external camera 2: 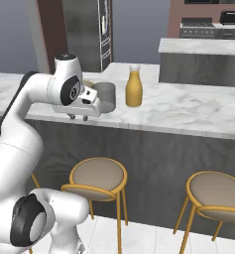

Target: There are two ice cubes in the ice bowl. Place both ice cubes in the glass cup.

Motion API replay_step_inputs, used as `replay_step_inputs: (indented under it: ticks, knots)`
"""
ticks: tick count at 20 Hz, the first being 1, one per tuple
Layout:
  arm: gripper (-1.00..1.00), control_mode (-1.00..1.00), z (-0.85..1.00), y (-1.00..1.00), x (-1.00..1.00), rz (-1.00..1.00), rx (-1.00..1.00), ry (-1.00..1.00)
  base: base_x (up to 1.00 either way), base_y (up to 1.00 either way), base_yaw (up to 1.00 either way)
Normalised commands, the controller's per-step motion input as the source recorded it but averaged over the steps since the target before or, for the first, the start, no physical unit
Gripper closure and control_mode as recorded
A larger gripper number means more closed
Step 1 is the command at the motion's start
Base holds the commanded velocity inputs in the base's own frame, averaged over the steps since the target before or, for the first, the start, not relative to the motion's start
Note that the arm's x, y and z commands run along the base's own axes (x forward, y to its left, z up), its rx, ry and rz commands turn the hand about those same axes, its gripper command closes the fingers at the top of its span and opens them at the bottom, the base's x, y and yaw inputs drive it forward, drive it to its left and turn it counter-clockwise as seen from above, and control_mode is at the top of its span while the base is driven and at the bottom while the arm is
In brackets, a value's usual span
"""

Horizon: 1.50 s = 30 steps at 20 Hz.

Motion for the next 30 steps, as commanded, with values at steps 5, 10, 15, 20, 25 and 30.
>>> replay_step_inputs:
  ticks: [5,10,15,20,25,30]
  knots:
    - [-1.00,-1.00,0.05,0.00,-0.30,0.00,0.00,-0.13,0.00,0.00,0.00]
    - [-1.00,-1.00,0.31,0.06,-0.29,0.00,0.00,-0.27,0.00,0.00,0.00]
    - [-1.00,-1.00,0.38,0.30,-0.01,0.00,0.02,-0.13,0.00,0.00,0.00]
    - [-1.00,-1.00,0.32,0.47,0.03,0.00,0.05,-0.07,0.00,0.00,0.00]
    - [-1.00,-1.00,0.37,0.43,0.08,0.00,0.06,-0.04,0.00,0.00,0.00]
    - [-1.00,-1.00,0.30,0.49,0.09,0.00,0.08,0.00,0.00,0.00,0.00]
